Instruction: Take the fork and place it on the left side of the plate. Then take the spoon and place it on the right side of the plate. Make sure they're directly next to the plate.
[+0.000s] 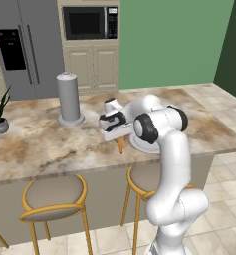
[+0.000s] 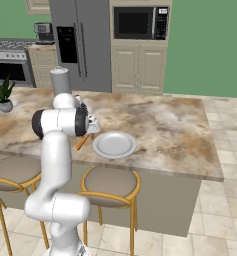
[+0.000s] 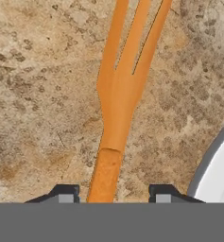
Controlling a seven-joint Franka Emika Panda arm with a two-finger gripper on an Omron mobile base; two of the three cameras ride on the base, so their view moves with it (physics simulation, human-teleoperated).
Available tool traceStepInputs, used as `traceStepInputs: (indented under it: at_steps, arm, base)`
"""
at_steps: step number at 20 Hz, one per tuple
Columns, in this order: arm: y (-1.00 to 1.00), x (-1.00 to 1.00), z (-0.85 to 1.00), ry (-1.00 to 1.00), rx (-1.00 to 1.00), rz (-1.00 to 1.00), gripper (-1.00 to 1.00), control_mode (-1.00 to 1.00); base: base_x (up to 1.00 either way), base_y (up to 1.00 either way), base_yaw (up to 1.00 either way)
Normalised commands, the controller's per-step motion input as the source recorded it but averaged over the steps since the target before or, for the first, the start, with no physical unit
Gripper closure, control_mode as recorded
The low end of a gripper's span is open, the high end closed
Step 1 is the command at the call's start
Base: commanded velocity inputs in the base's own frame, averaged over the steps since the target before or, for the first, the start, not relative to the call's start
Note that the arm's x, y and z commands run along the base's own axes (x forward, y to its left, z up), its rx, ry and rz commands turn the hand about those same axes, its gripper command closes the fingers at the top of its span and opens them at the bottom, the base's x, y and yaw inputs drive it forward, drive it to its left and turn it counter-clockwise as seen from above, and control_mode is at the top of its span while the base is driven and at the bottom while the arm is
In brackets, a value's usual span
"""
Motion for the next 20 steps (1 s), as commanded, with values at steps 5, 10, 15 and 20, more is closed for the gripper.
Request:
traceStepInputs:
  at_steps: [5,10,15,20]
  arm:
    - [-0.25,-0.16,0.00,0.00,0.00,0.08,-1.00,-1.00]
    - [-0.07,-0.10,0.24,-0.01,0.00,0.08,-1.00,-1.00]
    - [0.04,-0.12,0.36,-0.05,0.01,0.12,-1.00,-1.00]
    - [0.05,-0.21,0.37,-0.08,0.02,0.13,-1.00,-1.00]
  base:
    - [0.00,0.00,0.00]
    - [0.00,0.00,0.00]
    - [0.00,0.00,0.00]
    - [0.00,0.00,0.00]
